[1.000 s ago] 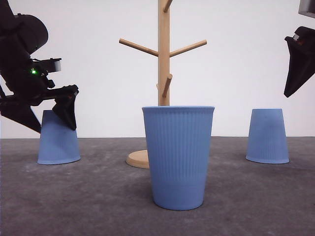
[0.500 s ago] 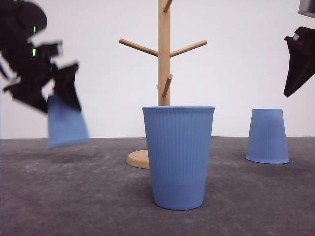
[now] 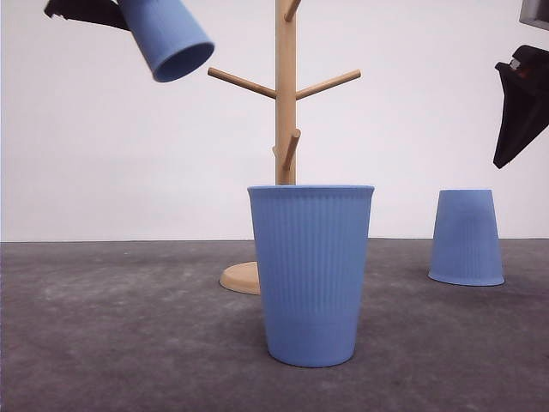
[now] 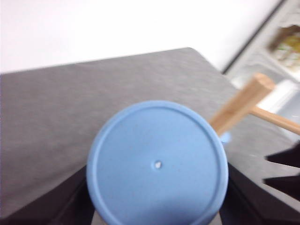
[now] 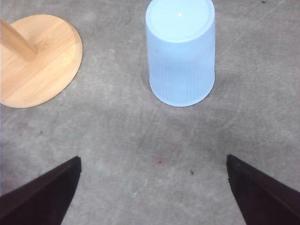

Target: Place three cups

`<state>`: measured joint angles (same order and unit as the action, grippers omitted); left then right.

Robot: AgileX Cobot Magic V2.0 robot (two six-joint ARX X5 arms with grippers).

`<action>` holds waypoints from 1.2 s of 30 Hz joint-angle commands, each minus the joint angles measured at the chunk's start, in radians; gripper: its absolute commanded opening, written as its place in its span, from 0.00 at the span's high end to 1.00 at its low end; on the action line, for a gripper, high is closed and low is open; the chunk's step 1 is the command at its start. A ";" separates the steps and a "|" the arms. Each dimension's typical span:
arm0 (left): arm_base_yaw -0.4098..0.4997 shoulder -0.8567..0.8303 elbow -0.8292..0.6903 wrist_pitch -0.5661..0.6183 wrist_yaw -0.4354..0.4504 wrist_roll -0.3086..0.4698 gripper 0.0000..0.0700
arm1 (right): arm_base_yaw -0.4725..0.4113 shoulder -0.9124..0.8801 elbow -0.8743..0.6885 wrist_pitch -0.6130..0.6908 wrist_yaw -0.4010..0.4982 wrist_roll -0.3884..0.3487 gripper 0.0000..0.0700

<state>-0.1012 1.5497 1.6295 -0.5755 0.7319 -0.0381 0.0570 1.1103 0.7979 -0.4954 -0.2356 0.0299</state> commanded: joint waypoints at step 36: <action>-0.094 0.190 0.090 -0.100 -0.090 0.030 0.20 | 0.000 0.006 0.016 -0.006 -0.005 0.007 0.10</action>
<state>-0.1943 1.7233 1.6761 -0.6819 0.6503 -0.0375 0.0570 1.1103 0.7979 -0.5064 -0.2363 0.0299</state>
